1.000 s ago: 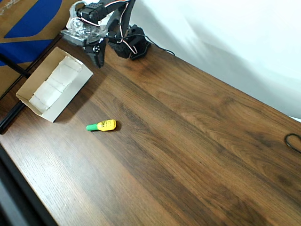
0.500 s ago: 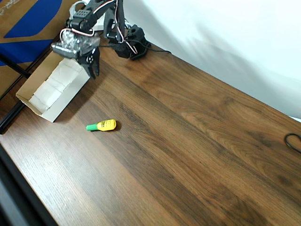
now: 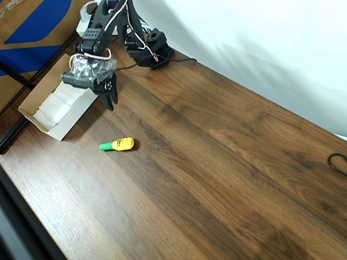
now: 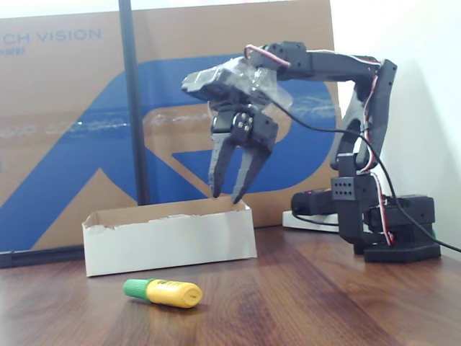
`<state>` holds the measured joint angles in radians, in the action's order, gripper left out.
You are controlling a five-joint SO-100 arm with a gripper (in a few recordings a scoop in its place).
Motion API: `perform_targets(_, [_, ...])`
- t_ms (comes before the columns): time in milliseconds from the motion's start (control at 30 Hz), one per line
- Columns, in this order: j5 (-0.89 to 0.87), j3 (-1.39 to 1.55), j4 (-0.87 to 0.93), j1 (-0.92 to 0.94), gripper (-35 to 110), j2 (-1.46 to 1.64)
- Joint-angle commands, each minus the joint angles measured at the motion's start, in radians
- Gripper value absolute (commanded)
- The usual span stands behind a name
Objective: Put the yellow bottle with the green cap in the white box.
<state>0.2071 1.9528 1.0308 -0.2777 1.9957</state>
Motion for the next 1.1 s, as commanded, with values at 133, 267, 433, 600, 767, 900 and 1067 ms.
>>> perform_targets(133, [0.046, -0.043, -0.051, 0.028, 16, -0.041])
perform_targets(267, [0.041, -0.037, -0.094, 0.098, 16, -0.063])
perform_targets(433, [0.075, -0.037, -0.138, 0.153, 17, -0.153])
perform_targets(600, [0.058, -0.067, -0.152, 0.152, 18, -0.227])
perform_targets(767, [0.032, -0.16, -0.104, 0.048, 18, -0.276])
perform_targets(900, [0.049, -0.247, -0.097, 0.011, 18, -0.341])
perform_targets(1067, [0.057, -0.342, -0.112, 0.038, 18, -0.426])
